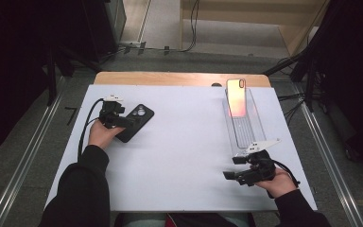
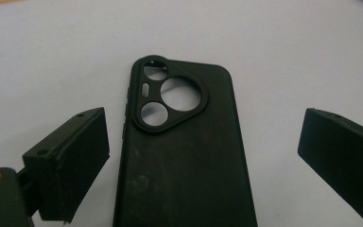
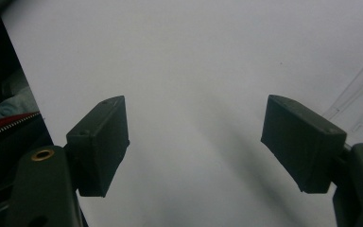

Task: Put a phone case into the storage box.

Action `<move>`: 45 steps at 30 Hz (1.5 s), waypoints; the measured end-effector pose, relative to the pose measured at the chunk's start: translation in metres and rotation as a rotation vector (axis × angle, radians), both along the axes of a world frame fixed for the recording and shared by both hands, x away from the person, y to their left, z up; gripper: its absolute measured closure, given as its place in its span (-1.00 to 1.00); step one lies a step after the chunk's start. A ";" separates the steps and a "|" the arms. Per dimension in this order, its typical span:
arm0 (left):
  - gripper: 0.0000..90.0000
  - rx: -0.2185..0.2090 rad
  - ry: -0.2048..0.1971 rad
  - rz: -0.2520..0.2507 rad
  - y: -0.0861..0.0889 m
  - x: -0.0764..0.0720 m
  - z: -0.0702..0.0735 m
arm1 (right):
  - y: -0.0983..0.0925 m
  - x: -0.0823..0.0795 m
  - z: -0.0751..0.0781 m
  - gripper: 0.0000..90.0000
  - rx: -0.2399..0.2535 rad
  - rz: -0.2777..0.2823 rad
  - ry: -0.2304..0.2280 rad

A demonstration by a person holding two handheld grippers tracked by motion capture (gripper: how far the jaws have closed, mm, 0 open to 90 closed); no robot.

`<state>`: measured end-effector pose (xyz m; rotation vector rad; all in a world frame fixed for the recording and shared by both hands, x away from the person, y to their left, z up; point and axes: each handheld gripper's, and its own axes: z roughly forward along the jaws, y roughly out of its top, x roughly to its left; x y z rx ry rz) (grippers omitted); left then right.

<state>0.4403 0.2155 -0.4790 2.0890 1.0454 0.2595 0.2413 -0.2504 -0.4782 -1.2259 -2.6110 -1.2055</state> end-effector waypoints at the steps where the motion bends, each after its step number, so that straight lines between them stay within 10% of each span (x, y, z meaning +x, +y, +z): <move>1: -0.93 0.006 0.004 0.000 0.000 0.000 -0.002 | 0.000 0.000 0.000 -0.51 -0.001 0.000 0.001; 13: -0.92 0.080 0.029 0.001 -0.001 0.000 -0.021 | 0.000 0.000 0.000 -0.51 -0.005 0.001 0.000; 26: -0.92 0.195 -0.061 -0.013 -0.011 -0.009 -0.028 | 0.000 0.000 0.001 -0.51 0.003 -0.012 -0.009; 45: -0.69 0.178 -0.075 0.017 -0.008 -0.011 -0.026 | 0.002 -0.001 0.000 -0.51 -0.003 0.001 -0.019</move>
